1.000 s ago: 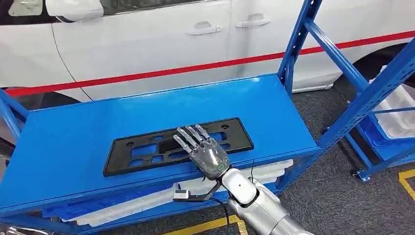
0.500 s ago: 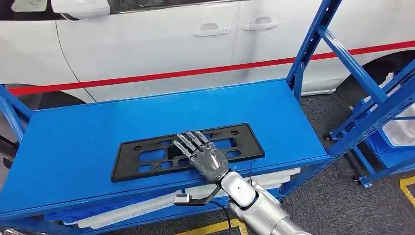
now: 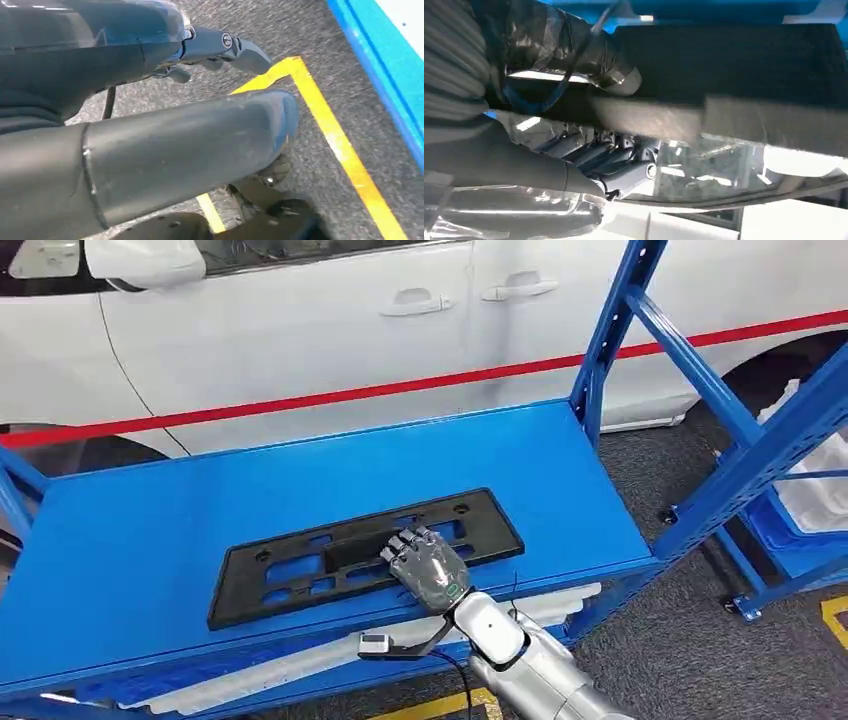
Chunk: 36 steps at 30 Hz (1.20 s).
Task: Take the parts from the cabinet and place them on the table.
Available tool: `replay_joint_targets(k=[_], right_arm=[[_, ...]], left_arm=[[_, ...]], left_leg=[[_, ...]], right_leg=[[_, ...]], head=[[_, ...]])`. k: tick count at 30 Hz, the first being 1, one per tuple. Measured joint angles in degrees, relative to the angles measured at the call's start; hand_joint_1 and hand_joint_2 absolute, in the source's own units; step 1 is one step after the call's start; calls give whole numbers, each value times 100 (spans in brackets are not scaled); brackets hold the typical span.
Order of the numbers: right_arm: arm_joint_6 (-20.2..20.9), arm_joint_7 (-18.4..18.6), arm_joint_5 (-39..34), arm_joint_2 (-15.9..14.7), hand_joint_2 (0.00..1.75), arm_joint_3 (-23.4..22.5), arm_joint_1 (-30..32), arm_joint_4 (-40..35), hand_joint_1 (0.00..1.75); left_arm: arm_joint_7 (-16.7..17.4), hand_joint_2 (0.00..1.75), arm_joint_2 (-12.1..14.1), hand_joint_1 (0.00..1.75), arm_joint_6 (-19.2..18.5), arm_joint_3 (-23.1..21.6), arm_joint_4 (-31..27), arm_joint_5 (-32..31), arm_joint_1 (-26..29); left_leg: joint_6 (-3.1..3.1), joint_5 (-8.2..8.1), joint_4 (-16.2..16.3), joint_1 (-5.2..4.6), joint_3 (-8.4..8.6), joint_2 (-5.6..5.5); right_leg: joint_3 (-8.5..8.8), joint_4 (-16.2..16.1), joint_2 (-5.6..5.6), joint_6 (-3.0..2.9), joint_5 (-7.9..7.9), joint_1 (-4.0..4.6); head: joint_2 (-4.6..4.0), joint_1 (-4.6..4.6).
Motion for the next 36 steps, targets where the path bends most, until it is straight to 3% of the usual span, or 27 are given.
replay_joint_targets(k=[1,4,6,7,8,10,11,12,13,15,16,17,20,22,23,25,26,27,28,29,30,31,32,36], right_arm=[[-11,-2,7,-4,175,0,8,0,175],[-24,0,7,-26,175,-20,46,-44,175],[-31,-2,7,-50,175,-74,65,-92,175],[-46,0,7,-55,175,-103,70,-112,175],[-77,4,2,-72,175,-118,74,-127,175],[-131,4,-20,-105,175,-168,133,-168,175],[-173,-4,-57,-125,175,-192,178,-201,175],[-221,-11,-96,-142,175,-227,220,-263,175],[-269,-28,-142,-157,175,-262,236,-335,175],[-434,-126,-366,-173,175,-328,246,-559,175],[-520,-192,-508,-184,175,-373,251,-733,175],[-575,-284,-666,-184,175,-413,255,-955,175],[-560,-455,-940,-199,175,-505,271,-1636,175],[-562,-588,-1100,-199,175,-540,261,-2075,175],[-564,-643,-1148,-197,175,-540,239,-2250,175],[-577,-724,-1200,-192,175,-540,221,-2507,175],[-577,-745,-1209,-195,175,-540,227,-2557,175],[-577,-772,-1215,-195,175,-540,244,-2610,175],[-577,-778,-1224,-195,175,-540,261,-2687,175],[-577,-794,-1246,-195,175,-540,266,-2787,175],[-577,-833,-1272,-195,175,-540,254,-2908,175],[-577,-857,-1318,-195,175,-540,239,-3046,175],[-581,-900,-1357,-197,175,-540,218,-3184,175],[-608,-1003,-1436,-203,175,-520,223,-3484,175]], left_arm=[[-7,0,0,0,4,0,0,2,-8],[-42,0,-2,0,11,0,0,17,-1],[-54,0,-9,0,17,0,0,20,0],[-59,0,-9,0,24,0,0,22,-6],[-66,0,-7,0,50,0,0,22,-12],[-83,0,-7,0,125,0,0,22,-12],[-96,0,-7,0,173,0,0,26,-8],[-107,0,-7,0,212,0,0,33,-4],[-118,0,-9,0,256,0,0,44,0],[-172,0,-20,0,351,-2,0,68,1],[-190,0,-28,0,409,-2,0,88,5],[-216,0,-28,0,489,-2,0,120,3],[-297,0,-28,0,551,0,0,164,38],[-374,0,-24,0,549,0,0,160,44],[-400,0,-26,0,614,-2,0,135,48],[-457,0,-39,0,726,-2,0,118,71],[-479,0,-39,0,750,-2,0,120,88],[-503,0,-37,0,758,-2,0,122,98],[-531,175,-37,0,761,-2,0,127,101],[-564,175,-37,0,752,-2,0,131,100],[-595,175,-37,0,712,-2,0,138,99],[-621,175,-35,0,644,-2,0,149,100],[-634,175,-35,0,529,-2,0,177,99],[-656,175,-33,0,330,-2,0,225,157]], left_leg=[[21,-65,-237,-21,116,-6],[84,-54,-292,-57,114,-21],[173,5,-376,7,155,-8],[210,11,-393,0,167,-6],[246,10,-392,0,161,4],[258,4,-389,-9,155,10],[259,2,-382,-10,154,9],[256,-2,-379,-10,158,4],[250,-9,-368,-10,163,-2],[220,-44,-335,-9,177,-7],[198,-60,-325,-13,160,-5],[161,-75,-286,-56,134,-5],[61,-62,-332,-40,146,1],[2,-179,-217,-23,114,0],[-12,-376,72,-21,-14,0],[-44,-805,988,-17,-434,0],[-59,-898,1367,-16,-621,0],[-62,-863,1463,-14,-683,0],[-62,-714,1325,-11,-641,0],[-58,-478,960,-8,-482,1],[-48,-173,403,-1,-221,3],[-30,17,-36,3,-10,6],[-15,-79,-220,-25,77,-1],[119,-51,-269,-33,79,-21]], right_leg=[[-10,15,3,24,-14,36],[-33,-2,9,113,12,20],[-29,32,7,178,-36,16],[-97,207,-4,196,-172,20],[-275,585,-2,213,-398,11],[-705,1470,-5,248,-778,-9],[-843,1734,-5,261,-817,-16],[-842,1708,-5,266,-719,-28],[-719,1427,-7,260,-507,-35],[-225,407,-11,216,20,-35],[-85,98,-13,177,3,-25],[-84,34,-13,173,7,5],[-106,50,8,114,6,30],[-60,-23,-9,40,38,-26],[-58,-24,-24,-8,32,-29],[-52,-22,-27,-24,24,-15],[-51,-18,-28,-33,17,-6],[-48,-14,-26,-35,15,-3],[-45,-9,-24,-35,12,-4],[-42,3,-20,-27,2,-5],[-33,21,-15,-9,-13,-8],[-21,40,-15,15,-35,-8],[-40,73,-7,56,-59,40],[-43,42,-9,170,-30,29]], head=[[0,0],[0,0],[0,0],[0,4],[0,0],[2,2],[2,0],[0,2],[0,0],[0,2],[0,0],[2,-2],[0,0],[0,0],[0,-2],[0,0],[0,-2],[0,0],[0,-2],[0,-2],[0,-2],[0,-2],[0,0],[2,0]])
